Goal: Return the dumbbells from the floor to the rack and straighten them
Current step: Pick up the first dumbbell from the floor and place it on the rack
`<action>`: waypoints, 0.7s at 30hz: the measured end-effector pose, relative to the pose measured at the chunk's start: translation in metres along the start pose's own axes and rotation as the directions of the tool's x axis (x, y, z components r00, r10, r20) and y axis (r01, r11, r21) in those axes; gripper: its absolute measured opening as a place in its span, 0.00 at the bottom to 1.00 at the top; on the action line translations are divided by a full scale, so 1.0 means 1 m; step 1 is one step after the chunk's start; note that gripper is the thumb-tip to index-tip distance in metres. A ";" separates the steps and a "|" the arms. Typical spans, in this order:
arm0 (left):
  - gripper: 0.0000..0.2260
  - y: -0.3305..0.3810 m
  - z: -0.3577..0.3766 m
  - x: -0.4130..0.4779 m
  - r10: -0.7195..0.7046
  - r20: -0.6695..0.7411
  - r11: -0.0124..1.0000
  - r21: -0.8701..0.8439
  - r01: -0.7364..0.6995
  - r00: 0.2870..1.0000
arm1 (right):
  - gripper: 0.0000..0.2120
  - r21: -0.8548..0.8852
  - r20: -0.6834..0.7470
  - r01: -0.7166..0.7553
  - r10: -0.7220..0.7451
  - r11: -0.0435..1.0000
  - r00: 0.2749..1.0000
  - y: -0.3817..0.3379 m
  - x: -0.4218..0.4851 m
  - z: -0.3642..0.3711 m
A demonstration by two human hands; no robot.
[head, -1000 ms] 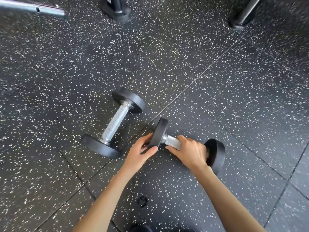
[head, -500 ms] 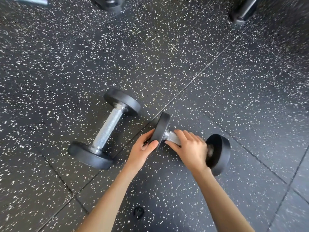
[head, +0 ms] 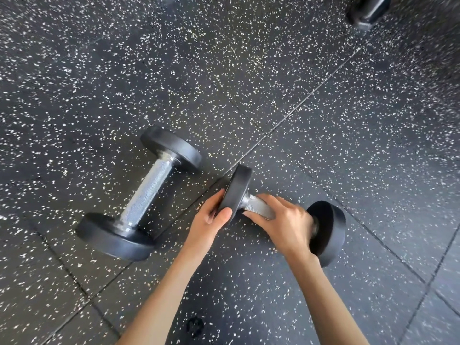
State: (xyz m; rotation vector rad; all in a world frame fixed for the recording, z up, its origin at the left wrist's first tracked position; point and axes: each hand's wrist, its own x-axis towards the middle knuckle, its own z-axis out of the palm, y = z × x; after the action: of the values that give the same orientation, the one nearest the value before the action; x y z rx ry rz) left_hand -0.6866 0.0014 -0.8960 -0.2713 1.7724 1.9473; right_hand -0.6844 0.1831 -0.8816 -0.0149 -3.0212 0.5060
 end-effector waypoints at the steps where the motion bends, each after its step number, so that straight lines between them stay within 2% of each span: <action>1: 0.23 -0.001 -0.001 0.000 -0.003 0.018 1.000 -0.014 0.003 1.000 | 0.18 0.019 0.018 0.000 0.000 1.000 1.000 0.000 0.000 -0.002; 3: 0.29 -0.002 -0.004 -0.002 -0.026 0.075 0.998 -0.051 0.029 0.997 | 0.18 0.055 0.055 -0.008 0.005 0.998 0.998 0.000 -0.002 -0.008; 5: 0.39 0.003 -0.005 -0.008 -0.031 0.119 0.993 -0.108 0.044 0.992 | 0.19 0.106 0.057 -0.021 0.015 0.994 0.998 -0.003 -0.006 -0.020; 7: 0.47 0.020 -0.001 -0.019 -0.064 0.130 0.972 -0.215 0.091 0.989 | 0.20 0.166 0.081 -0.075 0.062 0.983 0.995 -0.010 -0.011 -0.041; 8: 0.46 0.032 0.000 -0.026 -0.088 0.136 0.953 -0.276 0.123 0.987 | 0.23 0.188 0.104 -0.104 0.085 0.977 0.991 -0.013 -0.013 -0.055; 10: 0.32 0.061 0.004 -0.044 -0.105 0.192 0.933 -0.320 0.164 0.976 | 0.26 0.203 0.145 -0.130 0.101 0.971 0.984 -0.022 -0.019 -0.090; 12: 0.21 0.096 0.013 -0.066 -0.139 0.234 0.921 -0.328 0.212 0.962 | 0.24 0.184 0.144 -0.106 0.080 0.977 0.986 -0.035 -0.024 -0.132; 14: 0.15 0.133 0.025 -0.090 -0.187 0.198 0.896 -0.366 0.250 0.962 | 0.21 0.147 0.153 -0.093 0.070 0.985 0.986 -0.049 -0.029 -0.181; 18: 0.21 0.220 0.060 -0.146 -0.247 0.052 0.905 -0.345 0.249 0.968 | 0.24 0.140 0.215 -0.115 0.083 0.984 0.973 -0.082 -0.040 -0.287; 21: 0.18 0.294 0.081 -0.190 -0.199 0.021 0.943 -0.269 0.197 0.980 | 0.24 0.147 0.219 -0.140 0.106 0.979 0.970 -0.112 -0.045 -0.373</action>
State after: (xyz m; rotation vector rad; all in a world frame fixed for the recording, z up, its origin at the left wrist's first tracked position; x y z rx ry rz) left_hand -0.6489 0.0276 -0.5396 -0.5286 1.4186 2.0367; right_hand -0.6102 0.1970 -0.4973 -0.1504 -3.1873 0.8116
